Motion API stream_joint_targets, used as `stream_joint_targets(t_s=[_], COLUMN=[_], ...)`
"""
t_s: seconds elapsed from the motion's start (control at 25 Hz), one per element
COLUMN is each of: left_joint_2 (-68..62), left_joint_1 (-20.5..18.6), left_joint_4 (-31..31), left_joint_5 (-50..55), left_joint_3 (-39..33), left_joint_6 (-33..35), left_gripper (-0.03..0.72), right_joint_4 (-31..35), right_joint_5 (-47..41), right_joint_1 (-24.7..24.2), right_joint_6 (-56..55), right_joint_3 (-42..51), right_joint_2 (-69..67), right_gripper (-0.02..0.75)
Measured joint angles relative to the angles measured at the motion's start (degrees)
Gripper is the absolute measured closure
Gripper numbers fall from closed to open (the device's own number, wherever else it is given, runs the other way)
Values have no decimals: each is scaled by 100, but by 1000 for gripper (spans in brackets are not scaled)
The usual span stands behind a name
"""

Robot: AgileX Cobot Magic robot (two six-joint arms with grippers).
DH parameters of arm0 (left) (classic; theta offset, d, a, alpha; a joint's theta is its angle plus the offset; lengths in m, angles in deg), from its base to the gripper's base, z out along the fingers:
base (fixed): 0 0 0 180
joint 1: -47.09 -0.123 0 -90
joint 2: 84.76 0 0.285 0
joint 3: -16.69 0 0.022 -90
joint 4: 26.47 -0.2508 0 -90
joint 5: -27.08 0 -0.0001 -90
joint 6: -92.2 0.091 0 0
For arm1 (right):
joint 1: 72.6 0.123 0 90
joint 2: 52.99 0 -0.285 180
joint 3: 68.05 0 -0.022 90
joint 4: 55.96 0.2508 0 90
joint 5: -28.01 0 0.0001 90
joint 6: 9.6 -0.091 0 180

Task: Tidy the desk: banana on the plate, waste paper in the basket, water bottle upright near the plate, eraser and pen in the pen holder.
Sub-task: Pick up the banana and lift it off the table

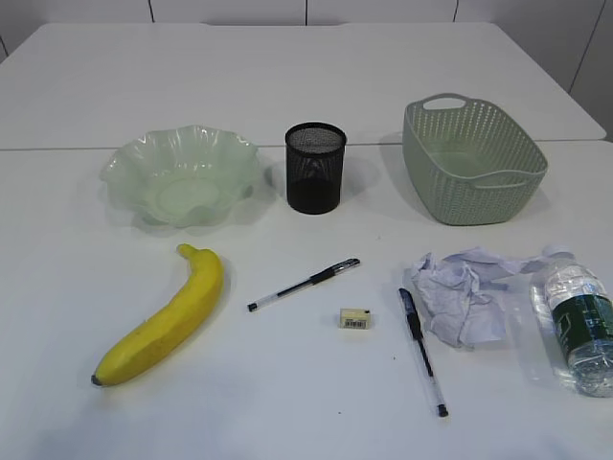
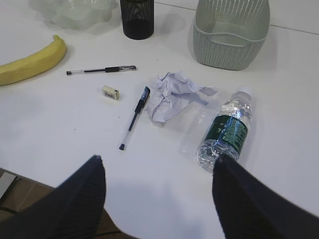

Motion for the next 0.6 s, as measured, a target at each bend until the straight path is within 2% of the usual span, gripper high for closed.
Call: stream_joint_targets(t_s=[0.32, 0.6], left_joint_2=[-1011, -2142], left_joint_1=[0, 0], left_joint_4=[224, 856], left_joint_5=[21, 276], left_joint_3=[680, 1058], left_joint_6=[97, 717], left_gripper=[171, 171], right_joint_4=[137, 164], right_joint_5=[0, 21], right_joint_1=[0, 0], right_joint_6=[0, 0], right_joint_3=[-401, -401], right_joint_2=[-323, -430], right_gripper=[237, 237])
